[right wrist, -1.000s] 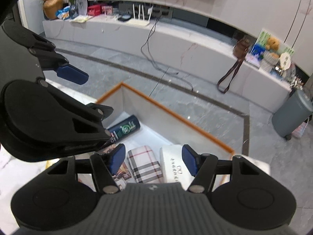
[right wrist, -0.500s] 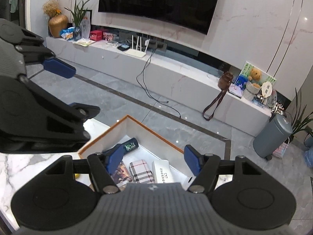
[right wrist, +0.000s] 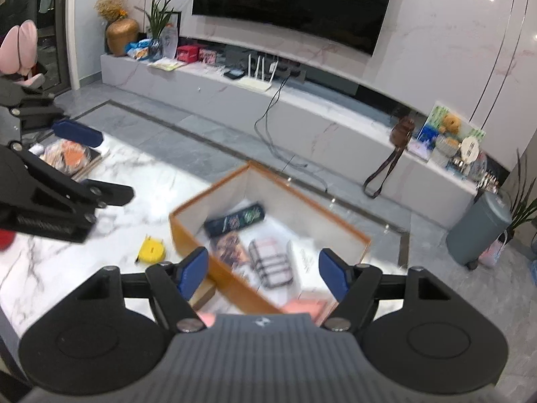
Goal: Organize rigid objects
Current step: 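Withdraw both tools from the box toward the remaining items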
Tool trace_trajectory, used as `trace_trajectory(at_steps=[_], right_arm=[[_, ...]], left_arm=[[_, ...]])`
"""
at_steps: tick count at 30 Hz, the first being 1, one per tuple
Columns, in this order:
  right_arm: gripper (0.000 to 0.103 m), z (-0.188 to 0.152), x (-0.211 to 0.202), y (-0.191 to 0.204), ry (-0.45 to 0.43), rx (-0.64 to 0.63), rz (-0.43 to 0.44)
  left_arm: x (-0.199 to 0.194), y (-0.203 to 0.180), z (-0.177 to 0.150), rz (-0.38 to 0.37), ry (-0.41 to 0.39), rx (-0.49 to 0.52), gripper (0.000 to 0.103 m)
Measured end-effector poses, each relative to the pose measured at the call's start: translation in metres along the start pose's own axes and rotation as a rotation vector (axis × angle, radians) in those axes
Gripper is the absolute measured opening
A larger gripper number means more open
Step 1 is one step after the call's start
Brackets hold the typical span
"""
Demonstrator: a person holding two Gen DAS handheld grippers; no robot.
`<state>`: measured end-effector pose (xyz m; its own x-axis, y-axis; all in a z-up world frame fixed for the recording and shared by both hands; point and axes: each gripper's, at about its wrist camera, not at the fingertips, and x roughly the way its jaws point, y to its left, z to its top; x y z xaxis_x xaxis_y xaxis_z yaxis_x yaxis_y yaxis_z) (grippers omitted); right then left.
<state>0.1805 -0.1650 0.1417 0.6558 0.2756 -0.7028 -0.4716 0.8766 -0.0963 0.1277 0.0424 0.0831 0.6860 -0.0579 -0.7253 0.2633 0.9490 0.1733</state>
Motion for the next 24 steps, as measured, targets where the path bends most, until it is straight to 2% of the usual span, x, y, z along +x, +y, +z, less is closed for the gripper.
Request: trace_trajectory(at_steps=[6, 10, 18, 24], right_arm=[[0.072, -0.060, 0.039, 0.001, 0.077, 0.065, 0.027], [0.072, -0.095, 0.070, 0.002, 0.127, 0.135, 0.036], [0.072, -0.146, 0.128, 0.010, 0.160, 0.231, 0.000], [0.072, -0.157, 0.153, 0.018, 0.182, 0.275, 0.030]], left_arm=[[0.043, 0.019, -0.070, -0.066, 0.056, -0.162, 0.083], [0.068, 0.016, -0.103, -0.050, 0.075, -0.198, 0.083], [0.110, 0.021, -0.126, 0.040, 0.048, -0.262, 0.082], [0.140, 0.045, -0.125, 0.073, 0.050, -0.338, 0.083]])
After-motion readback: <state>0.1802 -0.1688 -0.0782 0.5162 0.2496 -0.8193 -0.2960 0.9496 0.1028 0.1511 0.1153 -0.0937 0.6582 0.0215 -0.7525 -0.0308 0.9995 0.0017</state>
